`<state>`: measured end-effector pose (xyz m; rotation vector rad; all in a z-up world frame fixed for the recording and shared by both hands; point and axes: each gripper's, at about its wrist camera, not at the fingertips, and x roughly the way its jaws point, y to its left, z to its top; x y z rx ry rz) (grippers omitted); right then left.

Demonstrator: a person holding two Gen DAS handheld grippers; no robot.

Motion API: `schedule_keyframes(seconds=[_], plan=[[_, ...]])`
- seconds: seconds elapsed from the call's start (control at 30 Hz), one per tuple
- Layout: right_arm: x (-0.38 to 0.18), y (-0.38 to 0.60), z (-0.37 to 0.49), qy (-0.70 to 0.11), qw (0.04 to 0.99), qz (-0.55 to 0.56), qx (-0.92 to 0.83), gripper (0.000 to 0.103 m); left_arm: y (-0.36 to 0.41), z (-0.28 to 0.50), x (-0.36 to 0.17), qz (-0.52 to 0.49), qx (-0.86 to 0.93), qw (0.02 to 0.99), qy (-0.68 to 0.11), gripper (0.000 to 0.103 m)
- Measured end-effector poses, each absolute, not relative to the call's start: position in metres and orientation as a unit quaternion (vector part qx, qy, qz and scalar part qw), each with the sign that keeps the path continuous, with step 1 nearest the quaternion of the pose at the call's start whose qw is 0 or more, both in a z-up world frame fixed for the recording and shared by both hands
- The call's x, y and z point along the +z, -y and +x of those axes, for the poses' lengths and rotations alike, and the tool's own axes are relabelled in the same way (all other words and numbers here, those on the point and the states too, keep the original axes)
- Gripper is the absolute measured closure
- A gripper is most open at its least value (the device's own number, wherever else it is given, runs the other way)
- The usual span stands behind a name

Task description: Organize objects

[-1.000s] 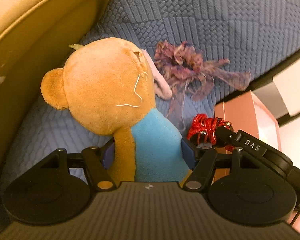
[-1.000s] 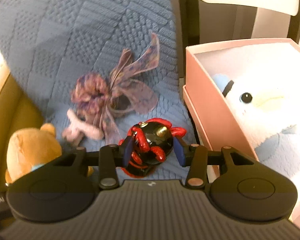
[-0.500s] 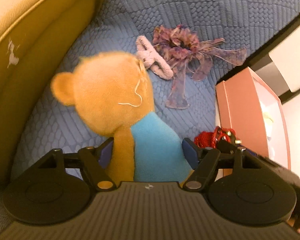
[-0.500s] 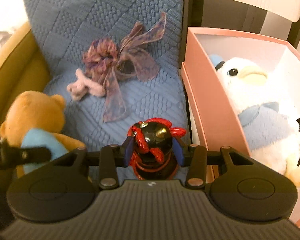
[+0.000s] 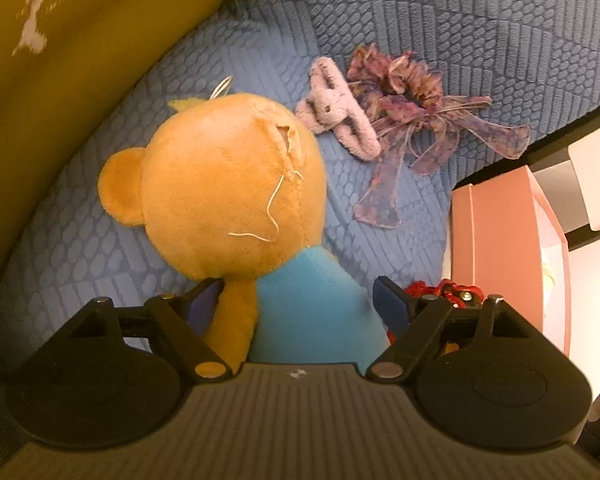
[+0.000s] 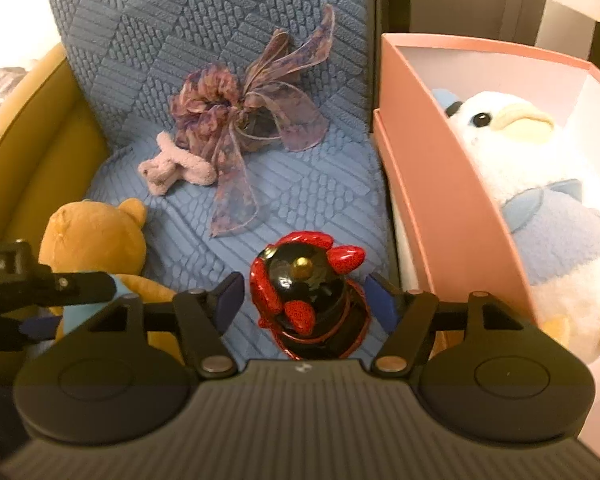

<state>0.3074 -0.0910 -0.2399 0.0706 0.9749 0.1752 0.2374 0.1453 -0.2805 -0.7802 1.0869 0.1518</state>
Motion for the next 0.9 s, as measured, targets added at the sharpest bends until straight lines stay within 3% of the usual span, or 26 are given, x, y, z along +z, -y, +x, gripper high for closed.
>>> schedule_keyframes(seconds=[0.2,0.27,0.5,0.9], plan=[[-0.25,0.09,0.312,-0.465,0.881,0.032,0.085,0.036,-0.143,0.24,-0.289,-0.365,0.068,0.781,-0.502,0.019],[-0.251,0.09,0.312,-0.463,0.881,0.031,0.09,0.042,-0.142,0.241,-0.29,-0.363,0.072,0.782,-0.502,0.019],[-0.247,0.088,0.307,-0.459,0.883,0.011,0.097,0.042,-0.134,0.24,-0.281,-0.339,0.088,0.791,-0.502,0.03],[-0.203,0.102,0.278,-0.453,0.884,0.026,0.109,0.042,-0.107,0.217,-0.246,-0.316,0.056,0.812,-0.487,0.032]])
